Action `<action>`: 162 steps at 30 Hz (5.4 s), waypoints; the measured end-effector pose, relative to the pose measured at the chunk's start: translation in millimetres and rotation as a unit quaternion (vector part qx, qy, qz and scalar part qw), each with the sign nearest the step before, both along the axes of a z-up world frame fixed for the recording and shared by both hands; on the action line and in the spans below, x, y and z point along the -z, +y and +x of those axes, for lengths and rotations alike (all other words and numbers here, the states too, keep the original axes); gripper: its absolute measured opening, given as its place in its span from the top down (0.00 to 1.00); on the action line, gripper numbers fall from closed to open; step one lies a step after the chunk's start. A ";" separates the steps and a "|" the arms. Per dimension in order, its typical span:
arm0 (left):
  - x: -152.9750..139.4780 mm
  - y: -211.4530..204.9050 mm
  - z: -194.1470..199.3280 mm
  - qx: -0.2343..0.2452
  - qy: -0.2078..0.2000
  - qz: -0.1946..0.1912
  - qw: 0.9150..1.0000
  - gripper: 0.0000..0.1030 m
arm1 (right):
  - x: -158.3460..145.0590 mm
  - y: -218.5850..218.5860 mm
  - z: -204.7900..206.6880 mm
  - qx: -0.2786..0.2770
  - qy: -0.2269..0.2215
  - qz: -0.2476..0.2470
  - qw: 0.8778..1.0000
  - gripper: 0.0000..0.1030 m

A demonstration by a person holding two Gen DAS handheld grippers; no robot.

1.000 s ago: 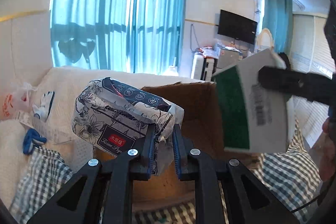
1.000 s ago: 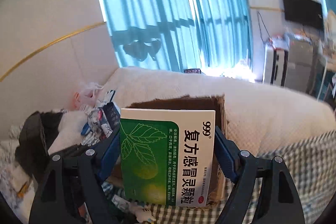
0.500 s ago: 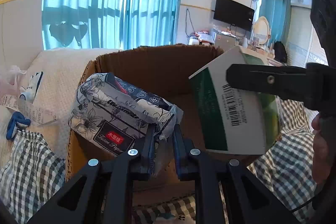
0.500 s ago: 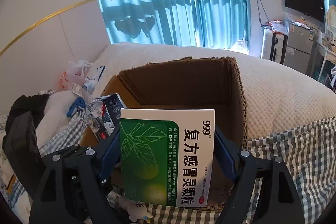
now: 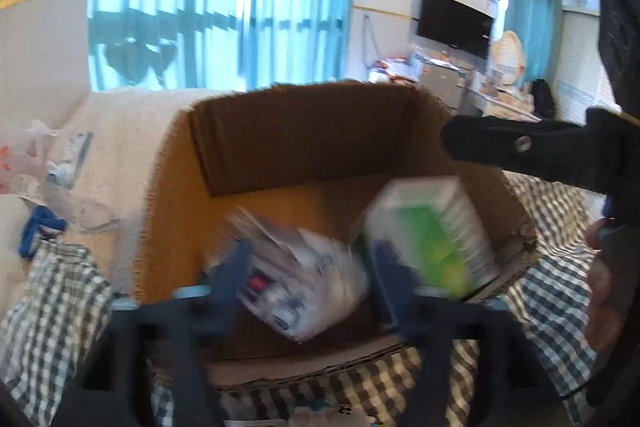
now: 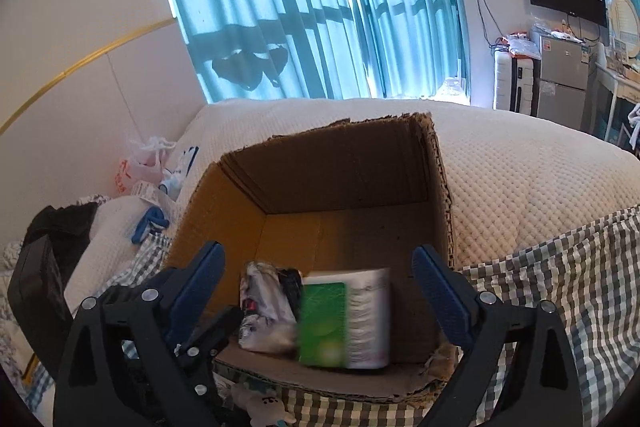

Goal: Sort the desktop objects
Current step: 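Open the left tool and right tool to drop both items into the cardboard box, then move both tools back to the pile of items, then grasp the white lace cloth with the right tool, then grasp the brown tape roll with the left tool while the right tool holds the cloth, then carry the tape roll in the left tool and cloth in the right tool to the cardboard box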

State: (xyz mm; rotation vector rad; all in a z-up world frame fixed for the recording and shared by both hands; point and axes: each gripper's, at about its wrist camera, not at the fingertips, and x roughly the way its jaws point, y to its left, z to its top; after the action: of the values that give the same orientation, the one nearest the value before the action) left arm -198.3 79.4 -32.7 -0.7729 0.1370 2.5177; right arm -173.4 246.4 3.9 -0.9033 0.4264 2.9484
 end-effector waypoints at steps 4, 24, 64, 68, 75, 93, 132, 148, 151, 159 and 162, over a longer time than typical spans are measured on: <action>-10.7 -11.0 9.2 -0.010 0.007 0.016 1.000 0.13 | -5.3 0.8 13.1 0.004 0.005 0.002 1.000 0.08; 17.1 -122.3 65.6 -0.184 -0.086 0.038 0.978 0.00 | 21.5 -26.2 81.1 -0.063 -0.034 -0.001 0.997 0.08; 95.1 -140.2 113.0 -0.222 -0.163 -0.048 0.960 0.00 | 144.7 -93.8 86.1 -0.158 -0.195 0.063 0.966 0.08; 98.4 -139.6 111.5 -0.222 -0.164 -0.054 0.960 0.00 | 151.0 -92.9 85.0 -0.153 -0.205 0.064 0.965 0.11; 96.3 -142.4 112.4 -0.224 -0.161 -0.042 0.960 0.00 | 161.5 -83.0 81.6 -0.131 -0.227 0.048 0.964 0.28; 84.0 -158.4 116.3 -0.246 -0.153 0.007 0.957 0.14 | 158.0 -77.0 83.8 -0.124 -0.235 0.030 0.964 0.68; 59.3 -128.2 145.0 -0.242 -0.074 0.016 0.967 0.14 | 99.5 -54.6 118.9 -0.119 -0.145 0.004 0.982 0.68; 24.1 -98.7 156.9 -0.216 -0.043 0.016 0.975 0.14 | 66.8 -46.1 141.5 -0.118 -0.097 -0.008 0.988 0.68; 16.7 -92.4 154.2 -0.208 -0.039 0.019 0.977 0.14 | 60.6 -44.7 144.0 -0.117 -0.088 -0.009 0.989 0.68; -3.0 -73.5 141.8 -0.182 -0.029 0.020 0.983 0.14 | 41.5 -35.3 146.3 -0.112 -0.064 -0.008 0.992 0.68; -12.2 -63.5 135.7 -0.171 -0.023 0.016 0.985 0.14 | 33.0 -29.0 144.0 -0.111 -0.055 -0.013 0.992 0.68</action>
State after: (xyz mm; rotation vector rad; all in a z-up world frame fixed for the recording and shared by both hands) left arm -62.6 15.9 -20.5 -0.9071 -0.0592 2.8120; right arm -29.3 217.4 -29.0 -1.1842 0.3832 3.0733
